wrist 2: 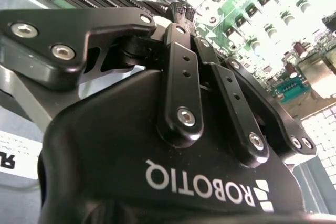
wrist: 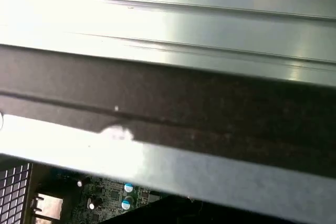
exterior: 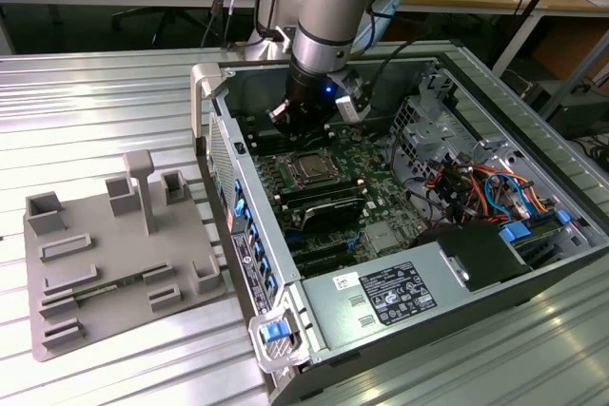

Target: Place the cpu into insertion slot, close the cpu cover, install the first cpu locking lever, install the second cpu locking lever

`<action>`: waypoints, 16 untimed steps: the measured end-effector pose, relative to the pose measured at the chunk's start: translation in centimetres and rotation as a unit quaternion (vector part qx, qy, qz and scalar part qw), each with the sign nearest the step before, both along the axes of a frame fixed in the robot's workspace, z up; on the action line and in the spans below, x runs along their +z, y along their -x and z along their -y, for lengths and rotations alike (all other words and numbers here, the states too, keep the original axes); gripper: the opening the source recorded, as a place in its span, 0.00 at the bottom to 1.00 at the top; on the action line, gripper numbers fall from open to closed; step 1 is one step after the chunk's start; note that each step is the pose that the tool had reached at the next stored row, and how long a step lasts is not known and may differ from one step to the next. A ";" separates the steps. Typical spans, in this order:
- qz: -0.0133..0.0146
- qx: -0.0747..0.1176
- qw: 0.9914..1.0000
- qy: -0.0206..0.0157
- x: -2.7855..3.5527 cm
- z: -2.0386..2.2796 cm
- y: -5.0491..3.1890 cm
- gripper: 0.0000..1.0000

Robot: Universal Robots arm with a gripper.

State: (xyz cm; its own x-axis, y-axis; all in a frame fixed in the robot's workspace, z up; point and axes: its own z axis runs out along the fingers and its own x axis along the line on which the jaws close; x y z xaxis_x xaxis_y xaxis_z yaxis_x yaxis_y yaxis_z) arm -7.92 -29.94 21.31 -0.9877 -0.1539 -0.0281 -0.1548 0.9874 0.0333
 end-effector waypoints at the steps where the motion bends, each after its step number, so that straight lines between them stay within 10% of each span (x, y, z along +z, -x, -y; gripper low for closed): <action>1: 0.000 0.000 1.000 0.000 0.00 -0.04 0.00 0.11; 16: -0.008 0.001 1.000 0.000 -0.04 -0.04 -1.93 0.11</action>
